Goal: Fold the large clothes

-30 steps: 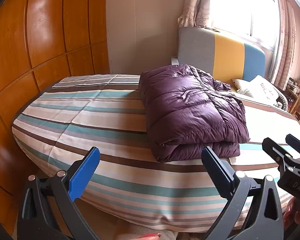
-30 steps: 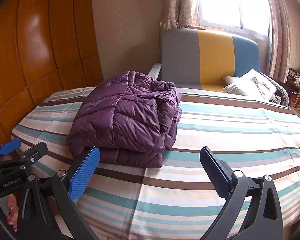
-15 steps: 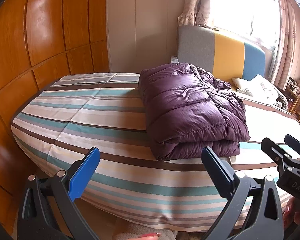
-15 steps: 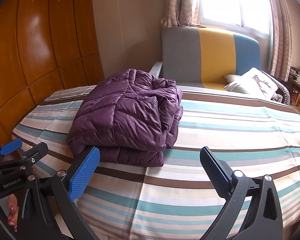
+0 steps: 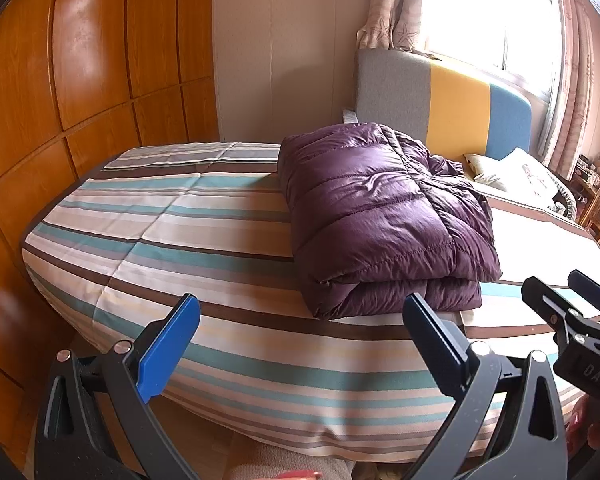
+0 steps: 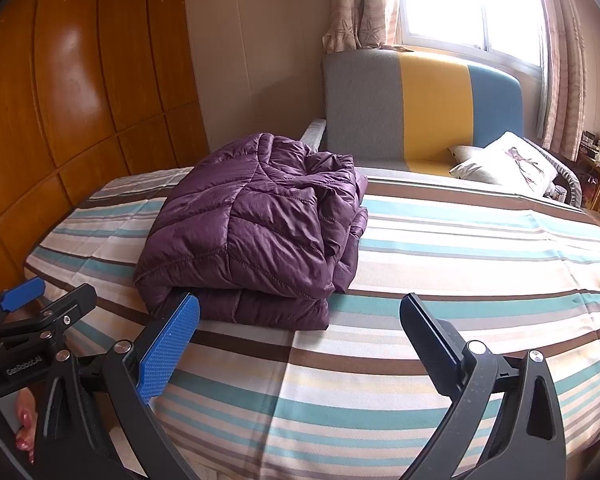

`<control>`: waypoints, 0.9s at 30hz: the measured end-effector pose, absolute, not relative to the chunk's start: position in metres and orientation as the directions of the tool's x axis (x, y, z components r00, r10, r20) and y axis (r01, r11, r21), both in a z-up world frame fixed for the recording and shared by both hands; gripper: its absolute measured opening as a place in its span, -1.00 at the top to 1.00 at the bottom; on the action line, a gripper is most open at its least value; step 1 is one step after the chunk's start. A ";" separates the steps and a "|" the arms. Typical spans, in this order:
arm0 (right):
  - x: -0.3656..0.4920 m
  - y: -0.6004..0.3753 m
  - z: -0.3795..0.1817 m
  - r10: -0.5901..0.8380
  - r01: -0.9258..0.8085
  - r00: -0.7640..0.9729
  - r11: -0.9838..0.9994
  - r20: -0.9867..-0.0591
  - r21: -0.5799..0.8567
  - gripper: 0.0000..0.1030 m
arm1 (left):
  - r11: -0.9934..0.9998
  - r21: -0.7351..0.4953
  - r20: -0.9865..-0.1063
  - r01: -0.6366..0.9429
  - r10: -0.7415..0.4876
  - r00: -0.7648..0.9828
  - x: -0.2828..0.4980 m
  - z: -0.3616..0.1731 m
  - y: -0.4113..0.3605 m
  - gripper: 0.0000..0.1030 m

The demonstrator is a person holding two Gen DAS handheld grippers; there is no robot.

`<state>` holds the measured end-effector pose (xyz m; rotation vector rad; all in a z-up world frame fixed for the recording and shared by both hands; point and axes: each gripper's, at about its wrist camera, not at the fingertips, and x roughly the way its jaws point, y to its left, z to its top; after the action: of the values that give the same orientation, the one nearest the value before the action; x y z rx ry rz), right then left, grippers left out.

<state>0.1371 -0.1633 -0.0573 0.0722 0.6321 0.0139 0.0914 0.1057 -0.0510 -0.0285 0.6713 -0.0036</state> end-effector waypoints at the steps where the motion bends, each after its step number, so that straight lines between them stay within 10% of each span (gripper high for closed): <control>1: 0.137 -0.163 -0.057 0.035 0.009 0.806 0.997 -0.590 0.071 -0.94 | 1.000 -0.028 -0.623 -0.009 -0.010 0.783 0.092 -0.051 0.106 -0.96; 27: 0.139 -0.163 -0.062 0.046 0.001 0.801 0.997 -0.597 0.079 -0.94 | 0.999 -0.044 -0.632 0.019 -0.042 0.774 0.089 -0.054 0.103 -0.96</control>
<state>0.1389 -0.1628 -0.0615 0.0766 0.6412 0.0243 0.0887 0.1030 -0.0538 -0.0356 0.6847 -0.0333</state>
